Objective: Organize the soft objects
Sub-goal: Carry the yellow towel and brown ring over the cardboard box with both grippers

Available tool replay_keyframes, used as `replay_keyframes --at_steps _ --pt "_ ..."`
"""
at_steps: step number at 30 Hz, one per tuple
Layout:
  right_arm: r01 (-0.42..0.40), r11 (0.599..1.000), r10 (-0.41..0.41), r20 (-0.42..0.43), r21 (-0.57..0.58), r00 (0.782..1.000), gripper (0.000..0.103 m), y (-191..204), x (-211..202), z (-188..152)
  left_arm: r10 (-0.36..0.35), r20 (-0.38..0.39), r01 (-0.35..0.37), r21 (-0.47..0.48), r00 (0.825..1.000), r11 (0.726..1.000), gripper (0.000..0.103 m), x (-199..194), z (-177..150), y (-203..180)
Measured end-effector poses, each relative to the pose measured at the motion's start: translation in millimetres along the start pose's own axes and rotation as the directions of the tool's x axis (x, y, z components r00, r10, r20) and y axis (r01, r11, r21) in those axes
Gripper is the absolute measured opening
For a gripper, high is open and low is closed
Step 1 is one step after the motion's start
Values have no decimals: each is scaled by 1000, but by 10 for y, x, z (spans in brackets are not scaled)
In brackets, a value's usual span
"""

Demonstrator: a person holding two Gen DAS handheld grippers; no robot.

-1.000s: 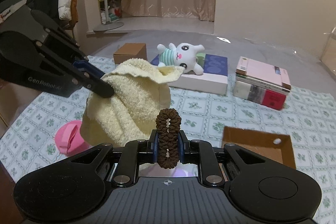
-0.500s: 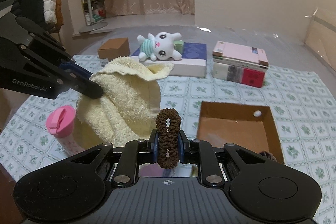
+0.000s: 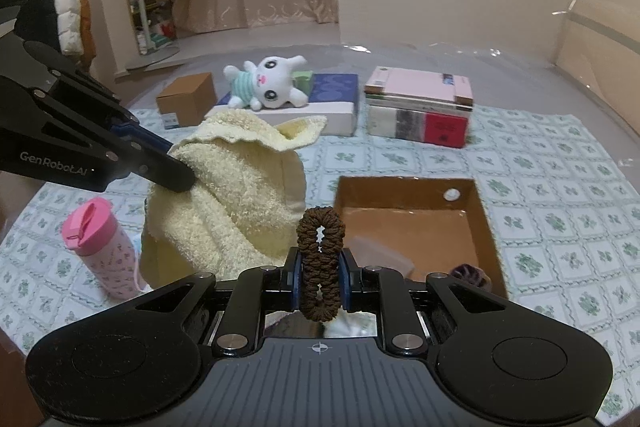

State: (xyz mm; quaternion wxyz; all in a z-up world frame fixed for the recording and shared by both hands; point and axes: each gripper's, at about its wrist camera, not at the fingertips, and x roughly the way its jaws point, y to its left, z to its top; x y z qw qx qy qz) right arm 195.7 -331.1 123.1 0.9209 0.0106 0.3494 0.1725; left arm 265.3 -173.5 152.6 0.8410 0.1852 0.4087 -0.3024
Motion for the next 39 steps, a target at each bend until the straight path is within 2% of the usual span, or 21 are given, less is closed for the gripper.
replay_keyframes --at_steps 11,14,20,31,39 --pt "80 996 -80 -2 38 997 19 -494 -51 -101 -33 3 33 -41 999 999 10 351 283 -237" --pt "129 991 -129 -2 21 992 19 -594 -53 -127 -39 11 39 -69 999 997 10 459 378 -266" --pt "167 985 -167 -10 45 986 19 -848 29 -158 -64 27 68 -150 998 986 10 744 553 -256" --pt "185 980 -182 -49 70 982 19 -1119 492 -147 -58 33 65 -312 998 948 10 1410 610 -7" --pt "179 981 -174 -70 72 982 19 -1265 944 -72 -60 34 69 -378 998 923 10 1809 565 140"
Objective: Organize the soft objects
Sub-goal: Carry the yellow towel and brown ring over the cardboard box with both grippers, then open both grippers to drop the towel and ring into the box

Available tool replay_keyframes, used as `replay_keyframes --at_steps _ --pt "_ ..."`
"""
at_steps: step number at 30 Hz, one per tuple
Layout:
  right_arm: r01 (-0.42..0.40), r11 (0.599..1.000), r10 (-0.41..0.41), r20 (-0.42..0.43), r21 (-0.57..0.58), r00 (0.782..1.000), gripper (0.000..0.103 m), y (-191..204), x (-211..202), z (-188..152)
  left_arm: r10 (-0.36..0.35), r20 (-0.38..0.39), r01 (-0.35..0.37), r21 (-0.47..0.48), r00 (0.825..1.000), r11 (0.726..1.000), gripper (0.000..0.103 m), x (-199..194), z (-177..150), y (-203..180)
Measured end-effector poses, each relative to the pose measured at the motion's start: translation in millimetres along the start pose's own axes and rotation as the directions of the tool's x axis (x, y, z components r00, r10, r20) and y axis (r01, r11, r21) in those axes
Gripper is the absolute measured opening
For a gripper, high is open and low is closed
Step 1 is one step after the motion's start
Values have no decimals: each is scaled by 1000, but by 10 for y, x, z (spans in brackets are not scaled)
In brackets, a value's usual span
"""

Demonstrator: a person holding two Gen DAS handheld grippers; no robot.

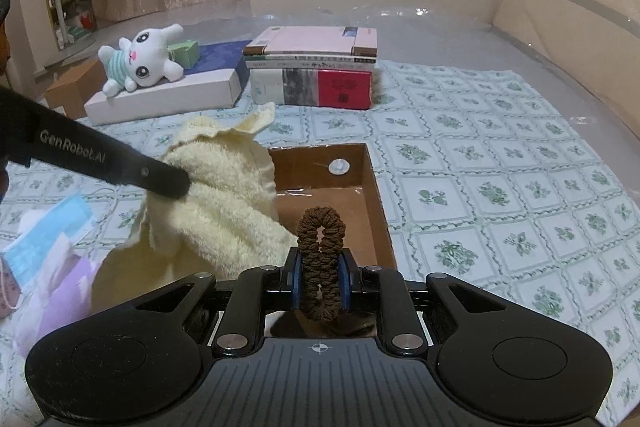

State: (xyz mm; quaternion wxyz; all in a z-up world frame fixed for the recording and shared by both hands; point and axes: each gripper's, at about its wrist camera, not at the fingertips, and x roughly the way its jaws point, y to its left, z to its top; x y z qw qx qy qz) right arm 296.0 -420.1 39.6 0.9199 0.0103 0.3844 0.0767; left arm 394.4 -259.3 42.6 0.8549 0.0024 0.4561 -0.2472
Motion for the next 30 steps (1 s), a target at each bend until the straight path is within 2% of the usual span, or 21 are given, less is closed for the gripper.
replay_keyframes --at_steps 7,13,18,27,28,29,30 --pt "12 1000 -12 -12 -13 1000 19 -40 326 95 -8 -14 7 -44 1000 999 10 264 -16 122" --pt "16 1000 -17 -35 -15 999 19 -68 516 98 -2 -15 1 -51 1000 999 16 349 -59 181" --pt "4 1000 -4 -39 -10 999 19 -62 557 76 -5 25 6 -54 1000 999 27 212 -48 216" --pt "-37 999 37 4 5 999 19 -36 450 83 34 84 -29 -51 996 998 27 -152 -20 338" --pt "-43 999 43 7 10 999 26 -34 442 87 37 87 -33 -49 995 998 27 -182 -33 347" --pt "-47 999 47 12 17 999 41 -34 430 88 43 90 -39 -46 995 998 27 -209 -51 353" --pt "-48 999 47 19 26 999 46 -35 408 88 49 91 -45 -42 995 998 27 -234 -71 358"
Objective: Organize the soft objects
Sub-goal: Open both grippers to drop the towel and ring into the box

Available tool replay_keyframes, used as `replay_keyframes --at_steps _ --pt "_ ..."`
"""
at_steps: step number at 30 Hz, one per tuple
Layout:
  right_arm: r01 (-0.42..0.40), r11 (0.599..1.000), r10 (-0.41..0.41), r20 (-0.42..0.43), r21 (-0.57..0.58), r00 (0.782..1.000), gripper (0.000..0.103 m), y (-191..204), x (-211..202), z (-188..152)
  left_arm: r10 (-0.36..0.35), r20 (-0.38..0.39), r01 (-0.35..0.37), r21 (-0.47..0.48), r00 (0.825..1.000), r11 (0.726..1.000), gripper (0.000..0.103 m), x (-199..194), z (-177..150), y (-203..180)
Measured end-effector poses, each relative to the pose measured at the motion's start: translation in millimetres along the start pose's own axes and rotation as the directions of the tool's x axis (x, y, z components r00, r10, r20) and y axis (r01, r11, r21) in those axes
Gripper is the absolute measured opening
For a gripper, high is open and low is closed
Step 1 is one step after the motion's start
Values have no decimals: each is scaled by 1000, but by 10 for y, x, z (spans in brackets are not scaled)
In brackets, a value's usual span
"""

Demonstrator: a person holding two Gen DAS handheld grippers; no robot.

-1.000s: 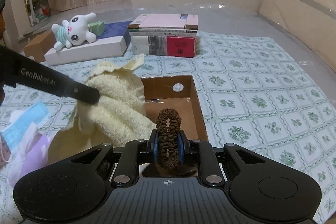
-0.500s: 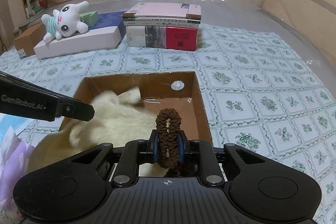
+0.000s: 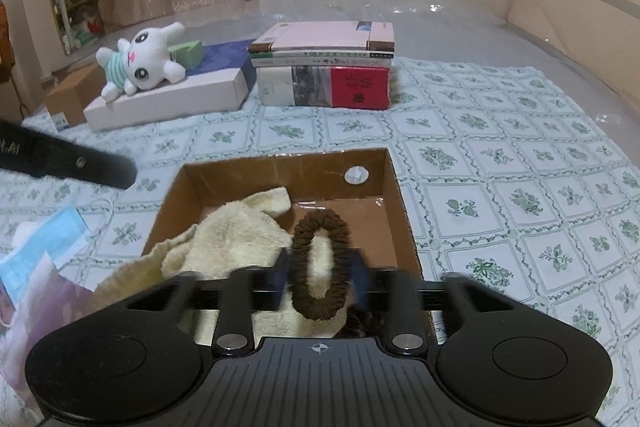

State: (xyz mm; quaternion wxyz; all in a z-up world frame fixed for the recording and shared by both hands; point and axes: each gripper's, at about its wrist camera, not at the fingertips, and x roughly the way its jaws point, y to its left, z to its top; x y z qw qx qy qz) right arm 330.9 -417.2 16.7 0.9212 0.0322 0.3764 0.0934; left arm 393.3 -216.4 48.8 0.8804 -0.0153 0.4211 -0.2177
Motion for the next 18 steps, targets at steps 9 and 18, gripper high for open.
replay_keyframes --at_steps 9,18 --pt "30 999 -29 -8 17 1000 49 89 -263 -48 22 33 -22 -22 999 1000 30 -346 -220 67" --pt "41 998 -40 -39 41 998 49 410 -706 -389 57 95 -54 -41 994 998 40 -913 -706 14"
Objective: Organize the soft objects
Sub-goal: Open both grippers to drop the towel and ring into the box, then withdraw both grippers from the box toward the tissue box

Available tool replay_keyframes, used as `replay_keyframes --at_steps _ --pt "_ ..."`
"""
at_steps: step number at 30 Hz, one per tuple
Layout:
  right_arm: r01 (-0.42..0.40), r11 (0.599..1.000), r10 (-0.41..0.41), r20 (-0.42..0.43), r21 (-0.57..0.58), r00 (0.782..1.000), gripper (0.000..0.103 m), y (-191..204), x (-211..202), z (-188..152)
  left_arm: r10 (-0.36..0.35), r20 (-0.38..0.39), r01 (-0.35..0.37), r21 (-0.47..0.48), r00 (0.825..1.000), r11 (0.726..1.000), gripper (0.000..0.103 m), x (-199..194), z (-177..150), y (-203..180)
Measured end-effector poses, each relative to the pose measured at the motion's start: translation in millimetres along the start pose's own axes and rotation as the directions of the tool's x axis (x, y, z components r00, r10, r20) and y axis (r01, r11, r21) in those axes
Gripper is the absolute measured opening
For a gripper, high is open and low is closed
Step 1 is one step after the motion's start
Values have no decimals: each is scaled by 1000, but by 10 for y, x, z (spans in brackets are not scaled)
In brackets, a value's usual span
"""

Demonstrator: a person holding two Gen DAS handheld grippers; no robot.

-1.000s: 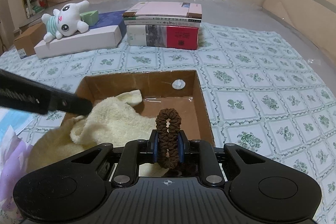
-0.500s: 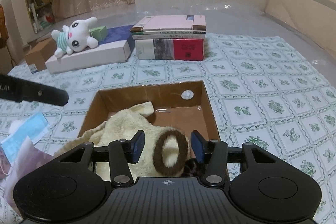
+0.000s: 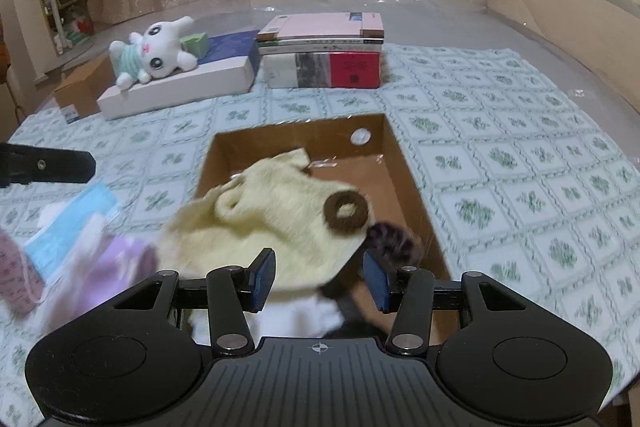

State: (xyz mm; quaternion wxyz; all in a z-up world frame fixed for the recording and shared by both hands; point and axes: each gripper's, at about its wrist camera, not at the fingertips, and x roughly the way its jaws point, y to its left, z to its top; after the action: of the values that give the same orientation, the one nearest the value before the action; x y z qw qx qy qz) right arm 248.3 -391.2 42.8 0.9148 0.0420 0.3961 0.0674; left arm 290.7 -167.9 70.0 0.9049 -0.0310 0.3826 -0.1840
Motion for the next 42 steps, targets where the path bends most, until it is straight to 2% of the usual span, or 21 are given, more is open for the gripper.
replay_keyframes --at_steps 10,18,28,42 --pt "-23 999 23 12 38 1000 49 415 -522 -465 30 63 -27 -51 998 998 44 -646 -638 105" --pt "-21 1000 20 37 19 999 49 803 -837 -788 53 101 -49 -40 993 998 49 -1133 -1059 301" --pt "-48 998 49 20 -27 999 49 1172 -933 -977 76 125 -70 -55 989 996 50 -1522 -1298 563" --pt "-94 992 95 7 -85 995 49 1536 -880 -977 109 131 -104 -42 985 994 50 -1738 -1457 797"
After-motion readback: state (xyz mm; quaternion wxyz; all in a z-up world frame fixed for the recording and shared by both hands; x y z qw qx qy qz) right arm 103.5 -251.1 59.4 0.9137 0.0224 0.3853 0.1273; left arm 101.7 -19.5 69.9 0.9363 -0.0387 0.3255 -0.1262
